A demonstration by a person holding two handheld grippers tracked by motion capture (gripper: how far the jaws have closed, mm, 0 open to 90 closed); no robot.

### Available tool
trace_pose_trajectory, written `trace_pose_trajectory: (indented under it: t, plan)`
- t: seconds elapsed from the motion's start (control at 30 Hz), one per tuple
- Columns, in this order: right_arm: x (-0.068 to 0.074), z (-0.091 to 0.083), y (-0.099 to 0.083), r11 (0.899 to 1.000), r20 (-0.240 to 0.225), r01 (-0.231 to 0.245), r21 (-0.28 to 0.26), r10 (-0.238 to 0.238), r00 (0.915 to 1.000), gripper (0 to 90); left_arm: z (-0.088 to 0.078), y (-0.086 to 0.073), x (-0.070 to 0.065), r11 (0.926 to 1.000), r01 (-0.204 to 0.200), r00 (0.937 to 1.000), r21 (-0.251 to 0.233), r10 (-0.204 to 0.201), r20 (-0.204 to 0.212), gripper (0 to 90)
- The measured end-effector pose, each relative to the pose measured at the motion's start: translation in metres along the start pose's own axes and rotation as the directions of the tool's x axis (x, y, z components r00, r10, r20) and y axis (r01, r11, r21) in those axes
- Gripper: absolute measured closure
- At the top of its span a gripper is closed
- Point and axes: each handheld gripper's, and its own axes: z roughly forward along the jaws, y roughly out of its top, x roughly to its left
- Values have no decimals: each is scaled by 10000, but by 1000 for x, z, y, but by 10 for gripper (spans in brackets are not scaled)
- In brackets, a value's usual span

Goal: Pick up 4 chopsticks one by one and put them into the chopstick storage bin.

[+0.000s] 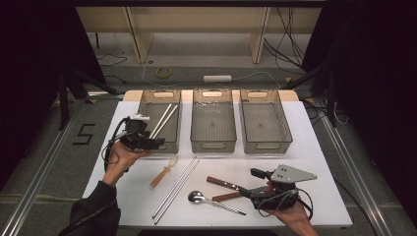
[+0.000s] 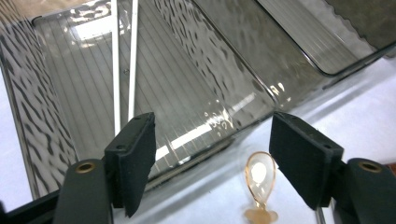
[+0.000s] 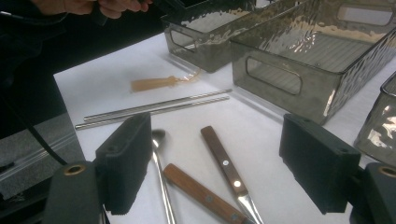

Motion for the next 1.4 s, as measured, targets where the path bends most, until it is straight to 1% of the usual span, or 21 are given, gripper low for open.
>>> trace_pose_trajectory:
  t: [0.07,0.17,0.23,0.5,0.67,0.73,0.83,0.93,0.97,1.07,1.1,1.27,1.4]
  plan:
    - [0,0,0,10000,11,1,-1,-1,10000,267,-3,-2,-2,10000,77,9999,-28,-77,104,297]
    - [0,0,0,10000,6,7,4,-7,10000,266,-4,-4,-6,10000,12,9999,14,-12,172,286]
    - [0,1,0,10000,16,25,-7,-25,10000,266,-4,-6,-8,10000,-28,9999,79,27,126,284]
    - [0,0,0,10000,54,14,-11,-14,10000,261,-6,-15,-20,9995,-167,9997,250,163,158,270]
    - [1,0,0,10000,35,24,-2,-24,10000,261,-6,-27,-30,9981,-300,9993,539,287,239,270]
    - [1,0,0,10000,21,40,19,-40,10000,261,-6,-32,-34,9980,-249,9994,586,234,268,270]
    - [2,1,0,10000,15,73,44,-74,10000,260,-8,-40,-40,9966,-386,9990,726,367,267,272]
    - [2,1,0,9999,6,88,53,-88,10000,261,-11,-47,-46,9969,-387,9990,680,372,236,274]
    - [2,1,0,9999,9,85,63,-85,10000,260,-11,-49,-48,9965,-423,9988,720,405,260,274]
    - [2,1,0,10000,10,69,49,-69,10000,261,-11,-58,-53,9970,-336,9988,701,310,382,274]
    - [2,1,0,10000,6,65,62,-65,10000,261,-11,-61,-55,9962,-408,9986,774,381,367,275]
    - [2,1,0,9999,-1,97,85,-96,10000,260,-9,-71,-66,9949,-548,9980,842,518,369,276]
    - [2,1,0,9999,11,77,81,-77,10000,261,-8,-77,-71,9953,-594,9978,769,568,350,285]
